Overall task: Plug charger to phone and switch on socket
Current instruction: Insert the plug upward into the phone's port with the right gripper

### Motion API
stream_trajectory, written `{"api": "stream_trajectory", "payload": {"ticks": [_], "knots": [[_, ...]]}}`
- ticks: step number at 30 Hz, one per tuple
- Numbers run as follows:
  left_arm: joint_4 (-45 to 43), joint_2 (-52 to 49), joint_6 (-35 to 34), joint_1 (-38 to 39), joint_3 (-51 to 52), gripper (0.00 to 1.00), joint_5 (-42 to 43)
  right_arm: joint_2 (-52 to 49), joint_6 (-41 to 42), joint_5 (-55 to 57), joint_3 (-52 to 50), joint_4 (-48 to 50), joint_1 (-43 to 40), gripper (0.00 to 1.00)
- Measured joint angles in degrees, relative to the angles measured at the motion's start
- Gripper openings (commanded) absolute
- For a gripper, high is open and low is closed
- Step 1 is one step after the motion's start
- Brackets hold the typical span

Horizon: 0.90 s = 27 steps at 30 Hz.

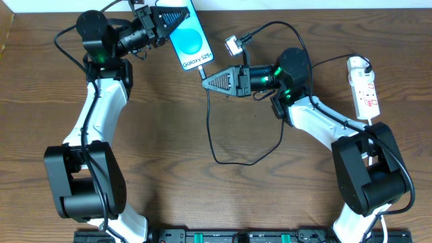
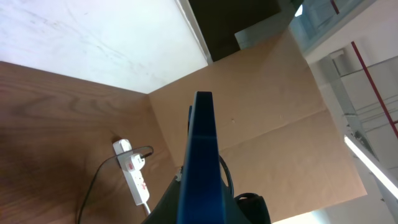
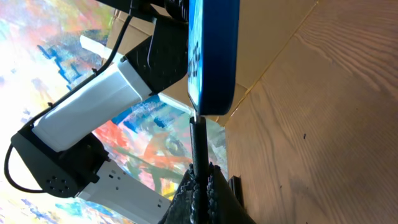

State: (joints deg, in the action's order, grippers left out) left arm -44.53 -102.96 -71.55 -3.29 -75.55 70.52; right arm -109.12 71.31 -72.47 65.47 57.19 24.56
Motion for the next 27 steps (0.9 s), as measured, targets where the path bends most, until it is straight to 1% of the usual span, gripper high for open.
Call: {"api": "stream_trajectory", "payload": {"ticks": [8,27], "knots": [[0.0,0.0,0.0,1.7,0.0,0.07,-0.5,0.0,0.0,-1.6,0.0,-0.1,0.0,0.01],[0.0,0.0,0.0,1.7,0.0,0.08,-0.9,0.0,0.0,-2.4,0.0,-0.2,-1.4,0.01]]}}
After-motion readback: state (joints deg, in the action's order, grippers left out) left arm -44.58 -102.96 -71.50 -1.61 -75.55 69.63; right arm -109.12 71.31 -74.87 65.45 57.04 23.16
